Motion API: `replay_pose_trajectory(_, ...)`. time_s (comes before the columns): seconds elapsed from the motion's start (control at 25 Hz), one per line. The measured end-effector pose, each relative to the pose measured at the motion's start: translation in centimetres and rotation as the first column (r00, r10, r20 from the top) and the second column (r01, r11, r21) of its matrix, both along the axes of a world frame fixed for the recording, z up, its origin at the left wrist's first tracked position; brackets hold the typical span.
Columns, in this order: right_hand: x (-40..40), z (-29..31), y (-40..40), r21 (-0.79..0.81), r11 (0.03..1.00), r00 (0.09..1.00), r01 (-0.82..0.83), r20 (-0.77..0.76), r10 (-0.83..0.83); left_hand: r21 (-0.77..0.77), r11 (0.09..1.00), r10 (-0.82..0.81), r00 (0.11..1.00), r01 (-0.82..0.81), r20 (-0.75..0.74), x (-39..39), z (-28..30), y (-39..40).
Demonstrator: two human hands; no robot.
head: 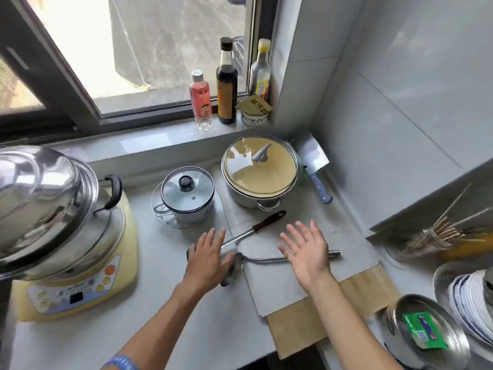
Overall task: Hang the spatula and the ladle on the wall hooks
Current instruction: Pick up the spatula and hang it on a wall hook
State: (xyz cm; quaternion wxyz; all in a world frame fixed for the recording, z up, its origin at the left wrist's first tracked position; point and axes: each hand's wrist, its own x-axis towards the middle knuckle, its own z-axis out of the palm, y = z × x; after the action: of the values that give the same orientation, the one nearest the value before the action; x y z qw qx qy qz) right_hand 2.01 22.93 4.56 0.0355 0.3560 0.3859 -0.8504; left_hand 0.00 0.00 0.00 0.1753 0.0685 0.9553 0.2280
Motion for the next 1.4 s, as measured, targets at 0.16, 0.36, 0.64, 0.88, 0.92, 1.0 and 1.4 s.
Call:
replay_pose_trajectory(0.16,-7.2,-4.7,2.6,0.047,0.988,0.978,0.146,0.141,-0.151,-0.208,0.975,-0.070,0.997,0.076,0.035,-1.8,-4.1,2.1)
replay_pose_trajectory(0.36,-11.4,-9.3,3.4,-0.048,0.987,0.979,0.154,0.144,-0.145,-0.115,0.992,-0.032,0.987,0.050,0.158,-3.0,-6.7,3.6)
replay_pose_trajectory(0.64,-10.5,-10.7,2.1,-0.199,0.979,0.985,-0.036,0.156,0.068,0.008,1.000,0.008,0.971,-0.010,0.238,-2.8,-6.7,3.3)
replay_pose_trajectory(0.88,-6.7,-11.4,-4.8,-0.358,0.921,0.972,-0.155,0.109,0.206,0.027,0.999,0.029,0.971,-0.036,0.237,-2.1,-7.0,3.3)
replay_pose_trajectory(0.92,-6.5,-11.1,-5.4,-0.337,0.927,0.977,-0.163,0.079,0.200,0.033,0.999,0.033,0.976,-0.041,0.214,-2.0,-6.8,3.2)
replay_pose_trajectory(1.0,-6.3,-9.6,-5.4,-0.266,0.946,0.982,-0.185,-0.018,0.187,0.046,0.998,0.036,0.990,-0.043,0.139,-1.7,-5.9,2.7)
replay_pose_trajectory(1.4,-9.8,10.1,0.3,0.055,0.986,0.891,-0.160,-0.422,0.168,0.110,0.989,-0.033,0.863,0.102,-0.504,-4.8,7.2,7.0)
